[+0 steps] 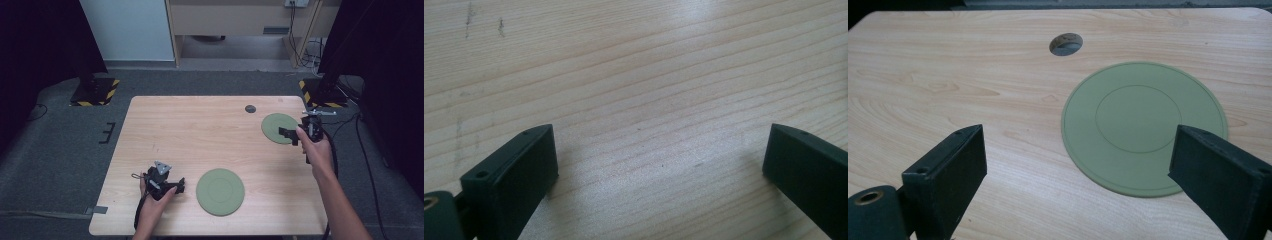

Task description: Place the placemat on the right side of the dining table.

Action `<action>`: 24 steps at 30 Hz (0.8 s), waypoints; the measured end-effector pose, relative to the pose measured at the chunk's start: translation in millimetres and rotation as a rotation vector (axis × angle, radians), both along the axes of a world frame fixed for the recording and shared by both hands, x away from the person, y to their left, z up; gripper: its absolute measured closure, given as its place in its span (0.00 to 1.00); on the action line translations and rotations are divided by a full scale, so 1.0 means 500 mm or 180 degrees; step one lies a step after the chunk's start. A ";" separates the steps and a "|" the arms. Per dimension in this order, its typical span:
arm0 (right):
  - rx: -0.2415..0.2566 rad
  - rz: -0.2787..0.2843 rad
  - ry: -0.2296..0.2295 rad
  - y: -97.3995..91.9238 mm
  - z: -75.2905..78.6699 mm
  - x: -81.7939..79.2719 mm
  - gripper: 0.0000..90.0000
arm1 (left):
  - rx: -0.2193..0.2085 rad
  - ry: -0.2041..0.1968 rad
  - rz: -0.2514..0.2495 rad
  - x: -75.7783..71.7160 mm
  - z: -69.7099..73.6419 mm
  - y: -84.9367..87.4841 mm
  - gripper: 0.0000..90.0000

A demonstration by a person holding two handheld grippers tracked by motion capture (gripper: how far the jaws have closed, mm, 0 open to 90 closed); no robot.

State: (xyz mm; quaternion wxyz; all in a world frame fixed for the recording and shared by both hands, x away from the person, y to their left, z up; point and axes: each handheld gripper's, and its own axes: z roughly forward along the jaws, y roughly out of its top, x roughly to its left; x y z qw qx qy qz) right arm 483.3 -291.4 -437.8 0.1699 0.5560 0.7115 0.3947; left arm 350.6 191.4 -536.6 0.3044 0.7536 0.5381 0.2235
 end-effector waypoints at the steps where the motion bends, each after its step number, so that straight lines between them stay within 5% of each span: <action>1: -0.0001 0.0004 0.0007 0.003 -0.001 -0.004 0.11 | 0.0000 -0.0001 -0.0002 0.000 0.000 0.000 0.01; 24: -0.0090 0.0320 -0.0009 0.046 -0.039 -0.101 0.10 | 0.0004 -0.0001 -0.0010 -0.001 0.000 0.000 0.01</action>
